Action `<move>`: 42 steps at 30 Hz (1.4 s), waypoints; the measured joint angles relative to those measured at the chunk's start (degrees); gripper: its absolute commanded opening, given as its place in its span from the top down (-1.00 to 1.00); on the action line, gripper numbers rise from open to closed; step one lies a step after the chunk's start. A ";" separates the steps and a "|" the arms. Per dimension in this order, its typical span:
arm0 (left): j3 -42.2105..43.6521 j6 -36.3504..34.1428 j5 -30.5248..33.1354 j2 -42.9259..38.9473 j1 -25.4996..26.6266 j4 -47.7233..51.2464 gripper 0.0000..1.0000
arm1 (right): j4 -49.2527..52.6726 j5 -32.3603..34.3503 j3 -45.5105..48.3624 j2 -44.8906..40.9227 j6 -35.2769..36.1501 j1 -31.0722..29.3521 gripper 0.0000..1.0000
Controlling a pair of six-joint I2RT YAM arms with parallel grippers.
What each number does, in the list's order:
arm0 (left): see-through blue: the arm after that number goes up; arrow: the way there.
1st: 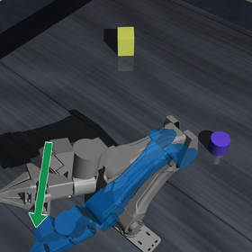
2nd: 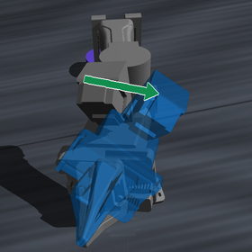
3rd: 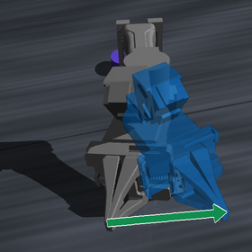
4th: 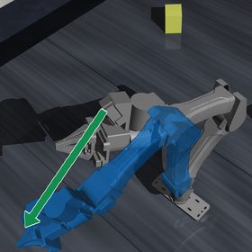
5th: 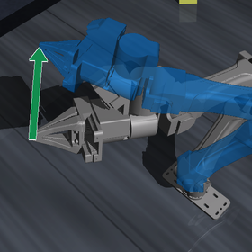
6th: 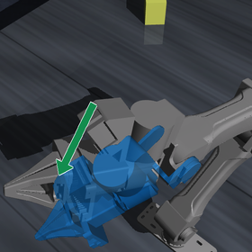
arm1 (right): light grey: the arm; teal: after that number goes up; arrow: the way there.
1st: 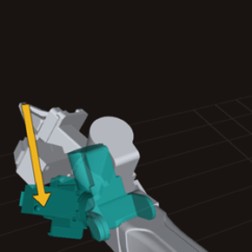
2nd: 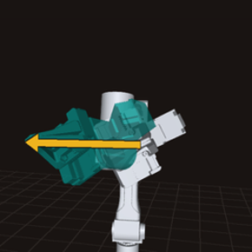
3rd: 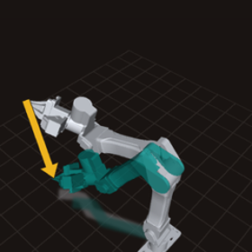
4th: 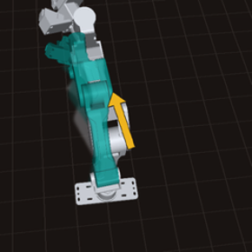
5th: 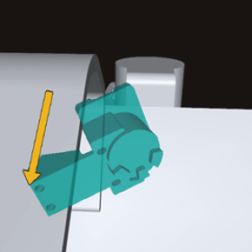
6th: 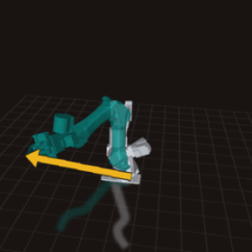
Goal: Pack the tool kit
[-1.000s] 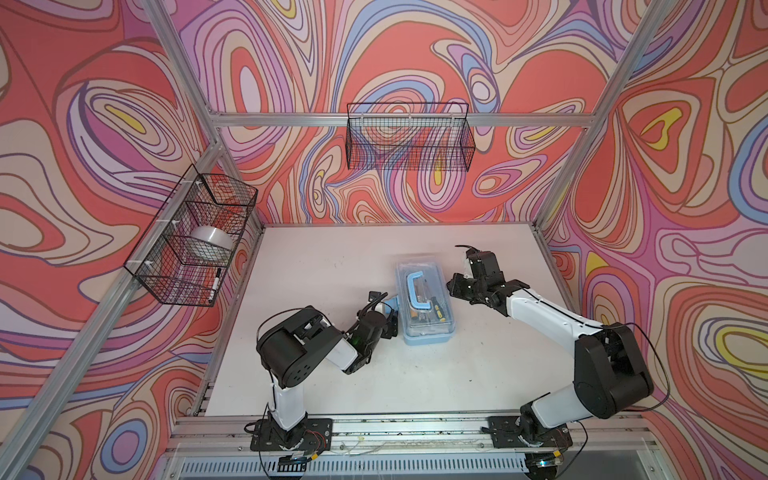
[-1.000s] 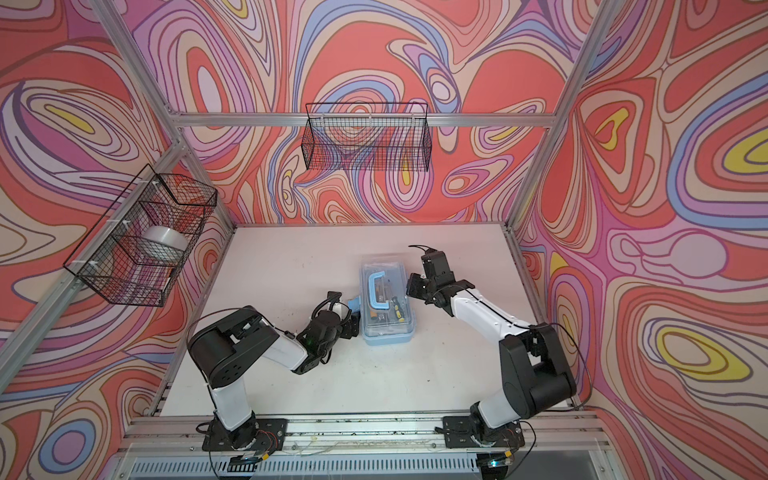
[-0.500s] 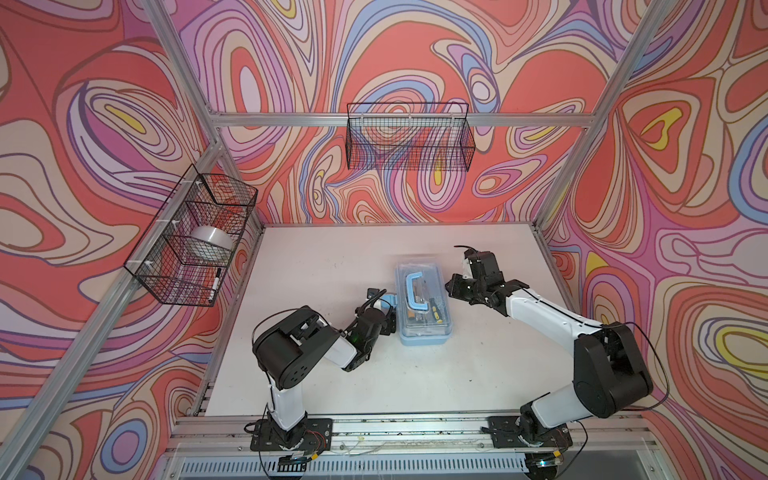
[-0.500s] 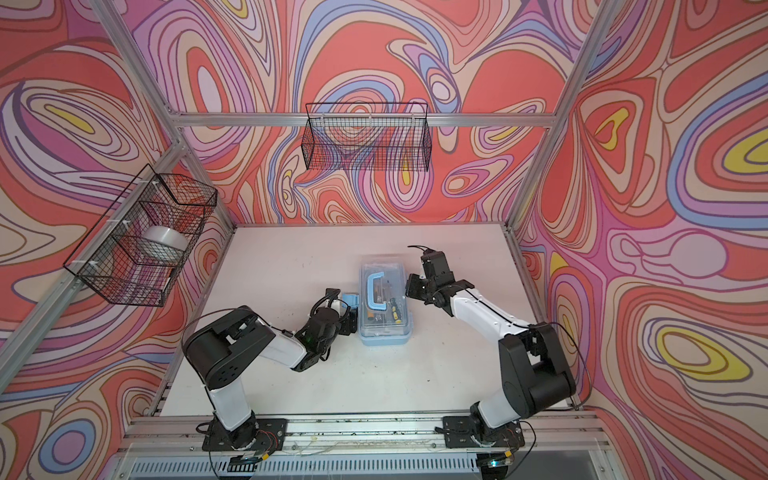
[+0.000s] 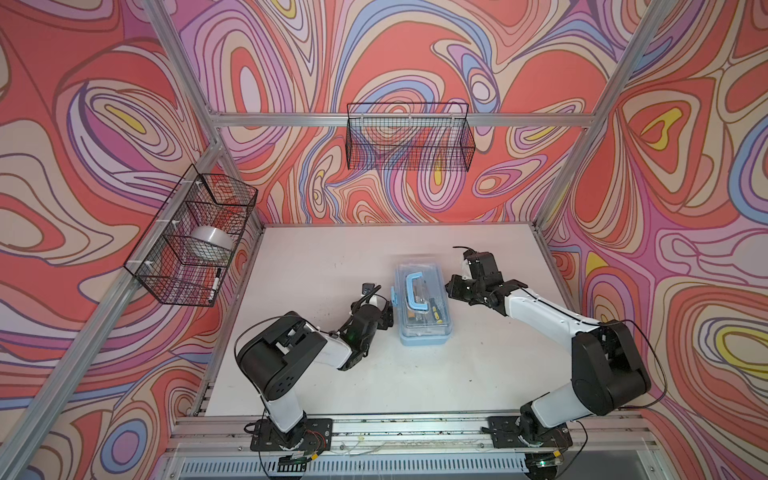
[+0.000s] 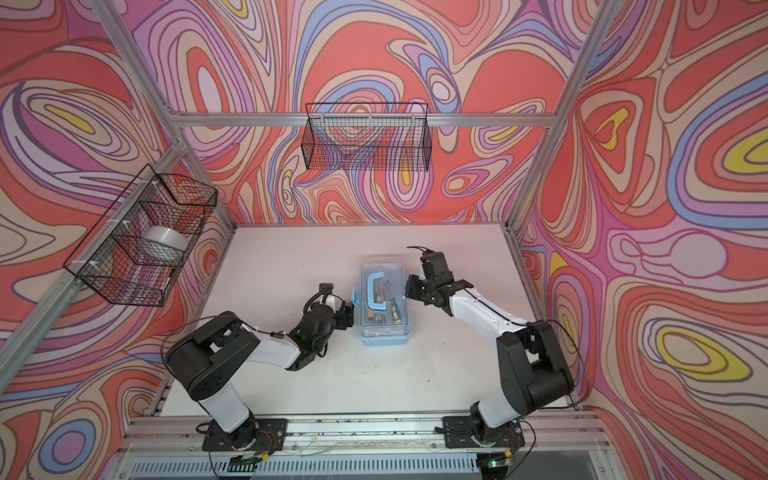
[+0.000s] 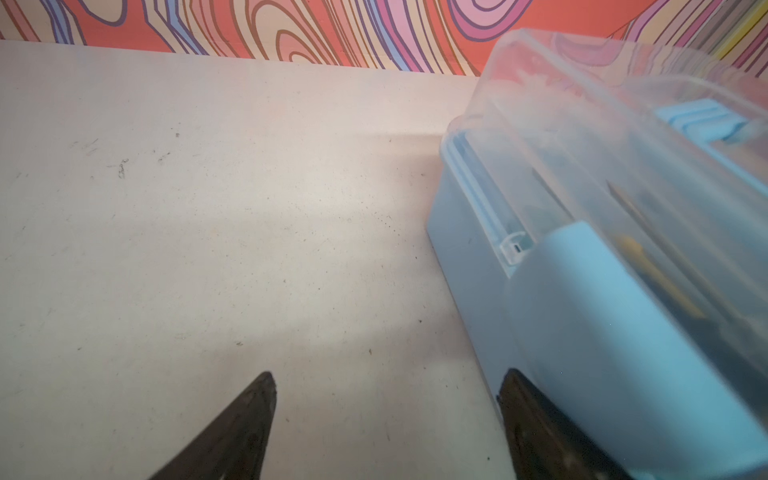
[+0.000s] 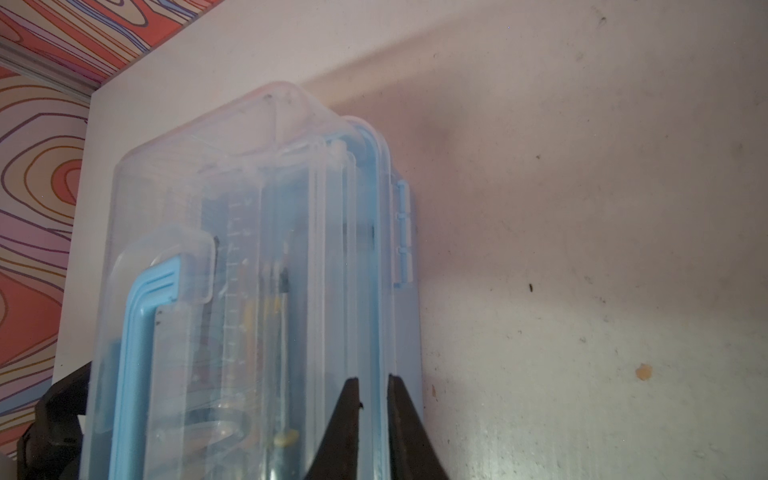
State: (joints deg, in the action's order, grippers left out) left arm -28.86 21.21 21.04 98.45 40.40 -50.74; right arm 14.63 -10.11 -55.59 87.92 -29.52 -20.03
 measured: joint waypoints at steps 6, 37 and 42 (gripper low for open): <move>0.00 0.96 -0.72 -0.68 -0.46 1.86 -0.60 | 0.02 -0.04 -0.07 0.11 0.07 0.00 0.71; 0.00 9.79 -6.73 -7.56 -0.72 5.49 -0.33 | -0.04 -0.24 -0.11 0.70 0.00 0.02 0.71; 0.00 11.50 -7.58 -8.66 -0.72 5.70 -0.34 | -0.04 -0.26 -0.09 0.70 -0.04 0.02 0.71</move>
State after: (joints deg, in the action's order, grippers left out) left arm -28.86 32.71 13.45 89.80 39.68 -45.04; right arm 14.59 -10.37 -55.68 88.62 -29.56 -20.01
